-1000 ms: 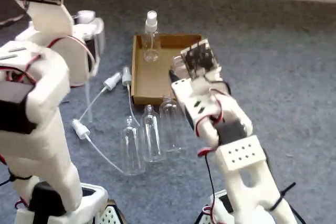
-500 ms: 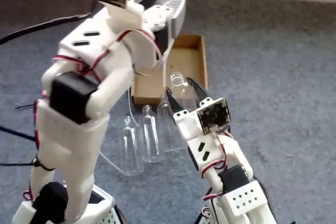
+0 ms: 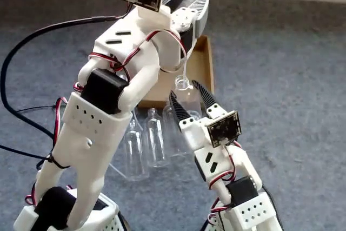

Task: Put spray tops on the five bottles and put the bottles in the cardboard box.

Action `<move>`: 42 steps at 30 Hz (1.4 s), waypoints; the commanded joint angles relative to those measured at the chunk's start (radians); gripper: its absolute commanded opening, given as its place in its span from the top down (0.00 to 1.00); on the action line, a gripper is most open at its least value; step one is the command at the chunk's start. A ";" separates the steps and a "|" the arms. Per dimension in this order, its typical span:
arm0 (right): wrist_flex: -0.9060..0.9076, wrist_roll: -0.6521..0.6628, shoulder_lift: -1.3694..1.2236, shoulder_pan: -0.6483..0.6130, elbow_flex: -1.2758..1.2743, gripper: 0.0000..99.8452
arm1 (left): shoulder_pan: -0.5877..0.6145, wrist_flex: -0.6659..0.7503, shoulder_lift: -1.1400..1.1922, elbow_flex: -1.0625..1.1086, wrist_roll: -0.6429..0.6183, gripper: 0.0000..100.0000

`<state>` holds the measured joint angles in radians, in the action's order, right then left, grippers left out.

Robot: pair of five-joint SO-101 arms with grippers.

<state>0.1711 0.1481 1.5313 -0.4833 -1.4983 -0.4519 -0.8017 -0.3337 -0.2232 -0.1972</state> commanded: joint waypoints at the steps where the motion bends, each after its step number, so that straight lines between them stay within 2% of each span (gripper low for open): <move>1: 0.004 -0.005 0.012 -0.007 0.008 1.00 | -0.013 0.026 -0.027 -0.074 -0.008 1.00; 16: 0.004 -0.006 0.012 -0.002 0.010 1.00 | 0.019 0.015 -0.038 0.077 -0.009 1.00; 24: 0.004 -0.008 0.008 -0.001 0.012 1.00 | 0.016 -0.219 -0.099 0.111 -0.008 1.00; 28: 0.004 -0.008 0.008 -0.001 0.012 1.00 | 0.012 -0.321 -0.136 0.156 0.107 1.00; 37: 0.004 -0.008 0.008 -0.001 0.010 1.00 | -0.019 -0.345 -0.150 0.274 0.186 1.00; 42: 0.004 -0.011 0.008 0.016 0.012 1.00 | -0.018 -0.419 -0.150 0.272 0.187 1.00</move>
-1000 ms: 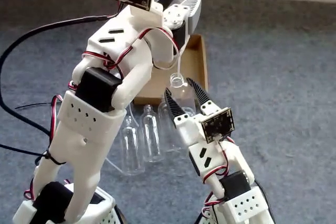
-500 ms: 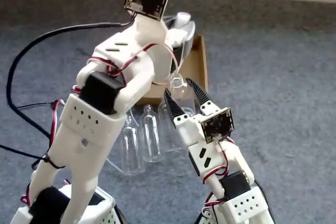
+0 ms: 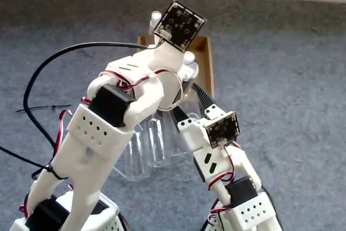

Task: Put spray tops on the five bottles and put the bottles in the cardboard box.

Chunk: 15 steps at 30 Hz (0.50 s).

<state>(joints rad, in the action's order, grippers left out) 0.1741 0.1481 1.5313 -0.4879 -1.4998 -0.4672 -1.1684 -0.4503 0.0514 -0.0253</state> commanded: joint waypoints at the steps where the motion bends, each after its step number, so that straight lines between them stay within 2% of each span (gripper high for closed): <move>1: 0.001 -0.026 0.008 0.025 0.015 1.00 | -0.002 -0.064 -0.033 -0.002 0.015 1.00; 4: 0.002 -0.052 0.008 0.050 0.012 1.00 | -0.002 -0.103 -0.033 -0.002 0.015 0.98; 9: 0.002 -0.052 0.008 0.050 0.012 1.00 | -0.001 -0.127 -0.033 -0.030 0.017 0.87; 15: 0.002 -0.051 0.008 0.050 0.012 1.00 | 0.059 -0.158 -0.033 -0.168 0.017 0.86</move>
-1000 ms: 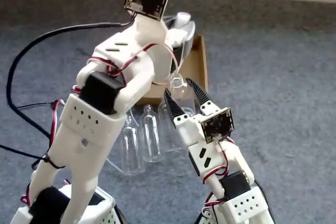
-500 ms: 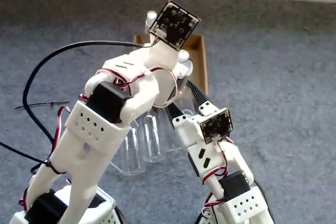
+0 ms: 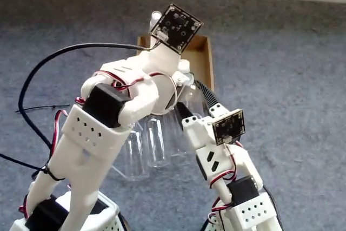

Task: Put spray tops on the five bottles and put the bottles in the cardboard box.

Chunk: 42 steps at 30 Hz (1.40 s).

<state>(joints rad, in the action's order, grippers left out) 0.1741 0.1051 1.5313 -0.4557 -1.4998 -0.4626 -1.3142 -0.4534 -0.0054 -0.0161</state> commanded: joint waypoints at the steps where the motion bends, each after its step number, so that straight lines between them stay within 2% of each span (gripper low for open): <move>1: 0.002 -0.008 0.008 0.018 0.012 1.00 | 0.067 -0.009 -0.030 -0.131 0.008 0.86; 6: 0.002 -0.008 0.008 0.016 0.012 1.00 | 0.094 -0.005 -0.018 -0.217 0.008 0.86; 12: 0.002 -0.008 0.008 0.016 0.012 1.00 | 0.096 0.017 -0.016 -0.209 0.014 0.86; 19: 0.002 -0.008 0.008 0.016 0.012 1.00 | 0.081 0.017 0.042 -0.140 0.064 0.86; 26: 0.002 -0.008 0.008 0.016 0.012 1.00 | 0.005 0.014 0.053 -0.111 0.118 0.86; 42: 0.002 -0.008 0.008 0.018 0.012 1.00 | -0.010 -0.014 0.047 -0.018 0.124 0.86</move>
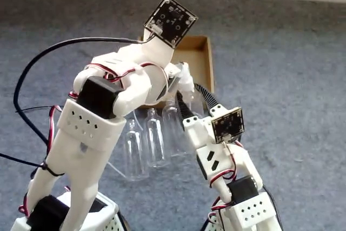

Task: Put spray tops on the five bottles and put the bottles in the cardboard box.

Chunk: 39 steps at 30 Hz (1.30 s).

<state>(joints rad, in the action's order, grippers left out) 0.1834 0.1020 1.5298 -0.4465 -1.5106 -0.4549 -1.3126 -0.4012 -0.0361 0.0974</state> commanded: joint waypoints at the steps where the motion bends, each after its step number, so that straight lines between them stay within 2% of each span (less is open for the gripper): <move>1: -0.007 -0.005 0.010 0.008 0.022 1.00 | -0.021 -0.015 -0.016 0.007 0.011 0.86; 12: -0.005 -0.005 0.010 0.012 0.022 1.00 | -0.047 -0.017 -0.067 -0.031 0.057 0.86; 15: 0.041 -0.005 0.015 0.027 0.031 1.00 | -0.012 -0.058 -0.067 -0.099 0.057 0.86; 22: 0.062 -0.003 0.010 0.048 0.099 1.00 | 0.186 -0.207 -0.067 -0.334 0.058 0.86; 28: 0.062 -0.003 0.005 0.050 0.171 1.00 | 0.407 -0.350 -0.065 -0.381 0.058 0.86; 33: 0.058 0.049 -0.131 0.045 0.311 1.00 | 0.628 -0.396 -0.065 -0.170 0.055 0.86; 36: 0.054 0.046 -0.312 0.042 0.447 1.00 | 0.736 -0.288 -0.065 0.039 0.055 0.86; 39: 0.022 0.049 -0.510 0.001 0.595 1.00 | 0.832 -0.117 -0.065 0.257 0.055 0.86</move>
<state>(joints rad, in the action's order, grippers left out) 0.2432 0.1343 1.1922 -0.4143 -1.0978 0.2555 -1.6195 -0.4503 -0.0269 0.1511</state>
